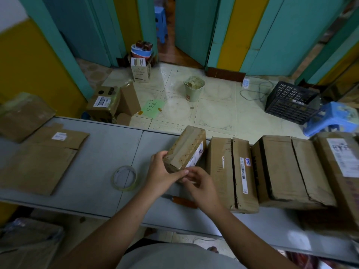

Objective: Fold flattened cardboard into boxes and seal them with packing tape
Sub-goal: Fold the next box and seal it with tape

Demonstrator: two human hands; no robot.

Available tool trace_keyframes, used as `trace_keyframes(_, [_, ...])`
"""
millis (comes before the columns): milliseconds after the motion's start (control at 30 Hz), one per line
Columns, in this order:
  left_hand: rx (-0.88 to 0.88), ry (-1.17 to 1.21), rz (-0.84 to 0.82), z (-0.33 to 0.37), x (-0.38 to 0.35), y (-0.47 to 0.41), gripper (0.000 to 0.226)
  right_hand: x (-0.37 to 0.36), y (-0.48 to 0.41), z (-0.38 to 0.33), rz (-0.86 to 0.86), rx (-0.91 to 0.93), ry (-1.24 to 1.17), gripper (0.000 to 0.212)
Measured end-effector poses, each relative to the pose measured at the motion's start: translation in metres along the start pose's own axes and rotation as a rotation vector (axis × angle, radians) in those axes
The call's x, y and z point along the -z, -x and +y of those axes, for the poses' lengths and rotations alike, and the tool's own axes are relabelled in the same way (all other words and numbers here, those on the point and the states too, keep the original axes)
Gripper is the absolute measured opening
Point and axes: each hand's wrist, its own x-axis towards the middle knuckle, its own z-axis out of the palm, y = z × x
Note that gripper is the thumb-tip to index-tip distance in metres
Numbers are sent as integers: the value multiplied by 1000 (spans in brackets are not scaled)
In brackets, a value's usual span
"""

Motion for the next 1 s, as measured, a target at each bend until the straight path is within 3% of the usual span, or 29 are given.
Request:
trace_keyframes(133, [-17, -5, 63, -1, 5, -3, 85, 9, -1, -5, 28, -40, 11, 28])
trace_keyframes(267, [-105, 11, -61, -2, 38, -6, 78, 43, -12, -12, 144, 55, 154, 38])
trace_keyframes(367, [-156, 60, -217, -2, 68, -13, 80, 69, -29, -24, 160, 132, 288, 78])
trace_keyframes(433, [-146, 132, -352, -1, 84, -21, 82, 77, -43, -32, 37, 145, 442, 111])
trace_keyframes(500, [-153, 151, -479, 3, 96, -30, 83, 79, -54, -37, -136, 146, 565, 128])
trace_keyframes(633, [-196, 119, -514, 8, 98, -46, 87, 69, -65, -32, -365, 127, 705, 100])
trace_keyframes(733, [-145, 208, -343, 8, 83, -48, 90, 60, -63, -25, -255, 113, 690, 89])
trace_keyframes(833, [-63, 123, -31, 4, 57, -38, 77, 51, -57, -19, -71, 42, 644, 92])
trace_keyframes(867, [-22, 117, 4, 2, 46, -33, 74, 48, -54, -17, -14, 22, 645, 94])
trace_keyframes(1000, [107, 310, -224, 3, 0, -5, 71, 36, -42, -13, 89, 32, 688, 101])
